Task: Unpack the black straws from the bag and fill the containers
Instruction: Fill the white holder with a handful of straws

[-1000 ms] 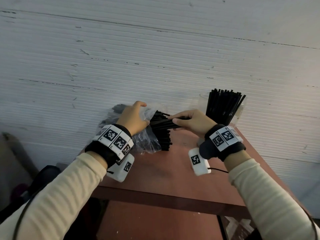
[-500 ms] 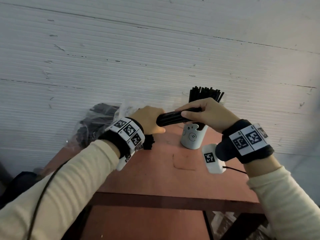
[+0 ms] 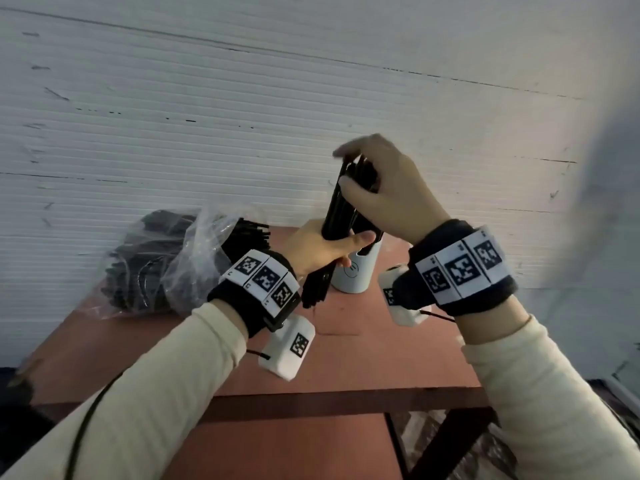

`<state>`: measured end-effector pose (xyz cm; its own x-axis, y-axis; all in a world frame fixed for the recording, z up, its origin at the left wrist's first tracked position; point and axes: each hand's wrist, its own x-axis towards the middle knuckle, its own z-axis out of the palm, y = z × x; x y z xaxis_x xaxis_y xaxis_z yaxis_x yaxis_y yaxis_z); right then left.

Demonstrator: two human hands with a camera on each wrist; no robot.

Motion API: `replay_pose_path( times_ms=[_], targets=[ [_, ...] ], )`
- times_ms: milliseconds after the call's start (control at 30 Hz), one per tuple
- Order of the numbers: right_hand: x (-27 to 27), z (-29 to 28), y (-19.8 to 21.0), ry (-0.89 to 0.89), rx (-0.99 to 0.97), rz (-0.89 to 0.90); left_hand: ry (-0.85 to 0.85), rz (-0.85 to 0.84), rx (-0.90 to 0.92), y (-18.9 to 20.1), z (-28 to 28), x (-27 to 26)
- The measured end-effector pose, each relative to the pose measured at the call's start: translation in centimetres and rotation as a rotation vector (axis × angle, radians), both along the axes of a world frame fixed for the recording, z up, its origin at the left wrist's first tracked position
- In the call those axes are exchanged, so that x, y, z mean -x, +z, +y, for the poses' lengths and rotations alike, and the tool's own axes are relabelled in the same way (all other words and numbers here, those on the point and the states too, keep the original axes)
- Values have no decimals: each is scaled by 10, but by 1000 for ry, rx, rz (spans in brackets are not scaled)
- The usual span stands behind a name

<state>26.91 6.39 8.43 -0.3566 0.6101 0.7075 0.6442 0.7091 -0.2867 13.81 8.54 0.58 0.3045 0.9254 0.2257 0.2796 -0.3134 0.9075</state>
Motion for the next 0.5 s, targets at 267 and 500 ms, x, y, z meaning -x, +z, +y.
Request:
replay_pose_path(
  times_ms=[267, 500],
  targets=[
    [9, -3, -36, 62, 115, -103, -139, 85, 251, -28, 7, 10],
    [-3, -14, -30, 106, 236, 205, -230, -8, 220, -12, -9, 7]
  ],
)
